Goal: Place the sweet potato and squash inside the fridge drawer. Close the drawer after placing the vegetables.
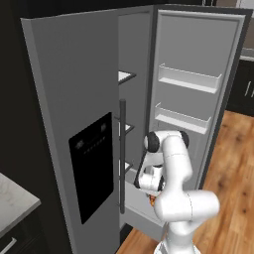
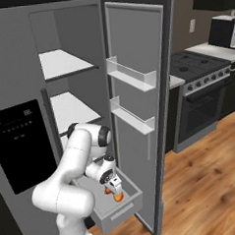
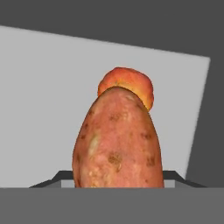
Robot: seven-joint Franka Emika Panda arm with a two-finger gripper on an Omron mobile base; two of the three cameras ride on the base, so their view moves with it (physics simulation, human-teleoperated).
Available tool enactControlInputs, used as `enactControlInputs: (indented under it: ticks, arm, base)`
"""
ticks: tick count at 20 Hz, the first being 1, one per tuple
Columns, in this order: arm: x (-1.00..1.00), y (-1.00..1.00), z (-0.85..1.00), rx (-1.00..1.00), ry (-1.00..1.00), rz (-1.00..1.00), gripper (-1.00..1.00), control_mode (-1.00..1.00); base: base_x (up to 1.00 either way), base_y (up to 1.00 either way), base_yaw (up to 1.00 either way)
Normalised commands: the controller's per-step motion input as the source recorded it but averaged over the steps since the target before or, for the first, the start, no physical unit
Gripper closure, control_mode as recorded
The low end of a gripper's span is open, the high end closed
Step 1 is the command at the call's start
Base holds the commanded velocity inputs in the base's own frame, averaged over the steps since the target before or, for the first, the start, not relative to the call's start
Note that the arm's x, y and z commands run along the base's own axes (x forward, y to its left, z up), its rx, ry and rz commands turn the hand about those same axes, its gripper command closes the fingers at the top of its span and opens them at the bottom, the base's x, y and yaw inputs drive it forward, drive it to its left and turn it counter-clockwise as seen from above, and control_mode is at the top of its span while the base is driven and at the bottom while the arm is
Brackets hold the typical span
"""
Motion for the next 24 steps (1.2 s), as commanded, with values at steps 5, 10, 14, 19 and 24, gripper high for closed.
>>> enactControlInputs:
  ticks: [5,10,14,19,24]
  arm:
    - [0.21,0.24,-0.24,0.0,0.18,0.0,1.0,-1.0]
    - [0.11,0.23,-0.46,-0.01,0.17,0.0,1.0,-1.0]
    - [0.07,0.04,-0.69,0.0,0.13,0.0,1.0,-1.0]
    - [0.07,0.0,-0.63,0.0,0.09,0.0,1.0,-1.0]
    - [0.13,0.0,-0.57,0.0,0.1,0.01,1.0,-1.0]
  base:
    - [0.0,0.0,0.0]
    - [0.0,0.0,0.0]
    - [0.0,0.0,0.0]
    - [0.0,0.0,0.0]
    - [0.0,0.0,0.0]
